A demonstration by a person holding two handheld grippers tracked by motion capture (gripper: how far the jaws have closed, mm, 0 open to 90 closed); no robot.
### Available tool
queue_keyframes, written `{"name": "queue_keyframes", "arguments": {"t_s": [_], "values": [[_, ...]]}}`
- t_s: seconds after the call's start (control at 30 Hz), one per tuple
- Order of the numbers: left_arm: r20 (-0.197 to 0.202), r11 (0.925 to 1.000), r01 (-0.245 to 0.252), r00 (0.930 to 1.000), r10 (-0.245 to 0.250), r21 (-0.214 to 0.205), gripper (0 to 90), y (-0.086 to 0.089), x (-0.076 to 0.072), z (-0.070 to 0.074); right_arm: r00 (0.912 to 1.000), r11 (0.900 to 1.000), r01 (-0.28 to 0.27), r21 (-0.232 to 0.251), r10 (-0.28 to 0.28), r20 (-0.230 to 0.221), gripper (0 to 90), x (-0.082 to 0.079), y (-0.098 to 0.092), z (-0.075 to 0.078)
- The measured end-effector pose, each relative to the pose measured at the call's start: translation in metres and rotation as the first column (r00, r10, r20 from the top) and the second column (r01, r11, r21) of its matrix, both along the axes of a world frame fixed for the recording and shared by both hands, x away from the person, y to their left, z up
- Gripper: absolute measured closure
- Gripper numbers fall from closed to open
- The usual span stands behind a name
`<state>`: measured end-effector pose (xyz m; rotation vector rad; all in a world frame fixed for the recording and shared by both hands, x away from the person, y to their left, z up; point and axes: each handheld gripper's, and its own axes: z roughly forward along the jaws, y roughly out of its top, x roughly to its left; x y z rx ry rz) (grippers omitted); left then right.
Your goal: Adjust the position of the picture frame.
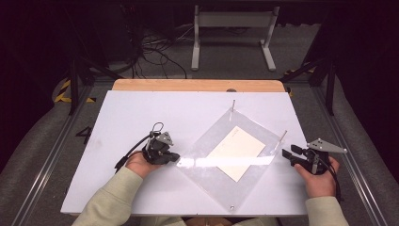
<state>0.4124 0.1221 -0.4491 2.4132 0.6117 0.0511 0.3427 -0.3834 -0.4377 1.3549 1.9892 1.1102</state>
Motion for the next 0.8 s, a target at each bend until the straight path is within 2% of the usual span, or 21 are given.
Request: {"name": "queue_keyframes", "arguments": {"t_s": [0.1, 0.2, 0.23, 0.27, 0.3, 0.37, 0.4, 0.5, 0.53, 0.63, 0.67, 0.73, 0.8], "values": [[0.022, 0.9995, -0.029, 0.9993, 0.029, -0.012, 78.3, 0.003, -0.004, 0.003, 0.9997, 0.9995, 0.023, -0.021, -0.023, -0.007, 60.1, 0.015, -0.002, 0.006], [0.052, 0.9989, -0.042, 0.9977, 0.043, -0.022, 76.6, 0.007, -0.010, 0.006, 0.9997, 0.9987, 0.014, -0.049, -0.015, -0.021, 66.4, 0.029, 0.002, 0.007], [0.059, 0.9982, -0.046, 0.9971, 0.048, -0.040, 75.5, 0.009, -0.013, 0.007, 0.9994, 0.9973, 0.010, -0.072, -0.012, -0.032, 69.9, 0.034, 0.004, 0.007], [0.059, 0.9982, -0.046, 0.9971, 0.048, -0.040, 73.8, 0.009, -0.013, 0.007, 0.9992, 0.9919, 0.005, -0.127, -0.010, -0.040, 74.1, 0.042, 0.008, 0.006], [0.078, 0.9969, -0.063, 0.9947, 0.067, -0.047, 71.6, 0.013, -0.017, 0.008, 0.9991, 0.9870, 0.006, -0.161, -0.012, -0.040, 77.9, 0.047, 0.010, 0.005], [0.086, 0.9957, -0.074, 0.9932, 0.078, -0.056, 71.2, 0.018, -0.020, 0.010, 0.9990, 0.9767, -0.010, -0.214, 0.000, -0.045, 83.4, 0.054, 0.014, 0.005], [0.086, 0.9957, -0.074, 0.9932, 0.078, -0.056, 71.1, 0.018, -0.020, 0.010, 0.9987, 0.9709, -0.020, -0.239, 0.008, -0.051, 83.4, 0.057, 0.015, 0.007], [0.087, 0.9910, -0.097, 0.9907, 0.105, -0.092, 71.1, 0.027, -0.024, 0.011, 0.9978, 0.9703, -0.041, -0.239, 0.027, -0.060, 84.1, 0.062, 0.016, 0.012], [0.087, 0.9910, -0.097, 0.9907, 0.105, -0.092, 71.2, 0.027, -0.024, 0.011, 0.9978, 0.9698, -0.046, -0.240, 0.033, -0.058, 84.2, 0.063, 0.016, 0.013], [0.060, 0.9888, -0.101, 0.9923, 0.108, -0.109, 69.8, 0.032, -0.028, 0.011, 0.9979, 0.9667, -0.050, -0.251, 0.038, -0.053, 84.3, 0.069, 0.020, 0.018], [0.053, 0.9884, -0.100, 0.9929, 0.107, -0.114, 68.6, 0.033, -0.031, 0.010, 0.9980, 0.9636, -0.053, -0.262, 0.042, -0.047, 84.1, 0.073, 0.023, 0.020], [0.054, 0.9899, -0.094, 0.9935, 0.100, -0.106, 67.4, 0.034, -0.036, 0.011, 0.9979, 0.9509, -0.064, -0.303, 0.058, -0.030, 84.4, 0.081, 0.031, 0.026], [0.058, 0.9900, -0.090, 0.9936, 0.097, -0.108, 65.3, 0.035, -0.041, 0.011, 0.9969, 0.9486, -0.079, -0.307, 0.078, -0.014, 84.3, 0.093, 0.041, 0.034]]}}
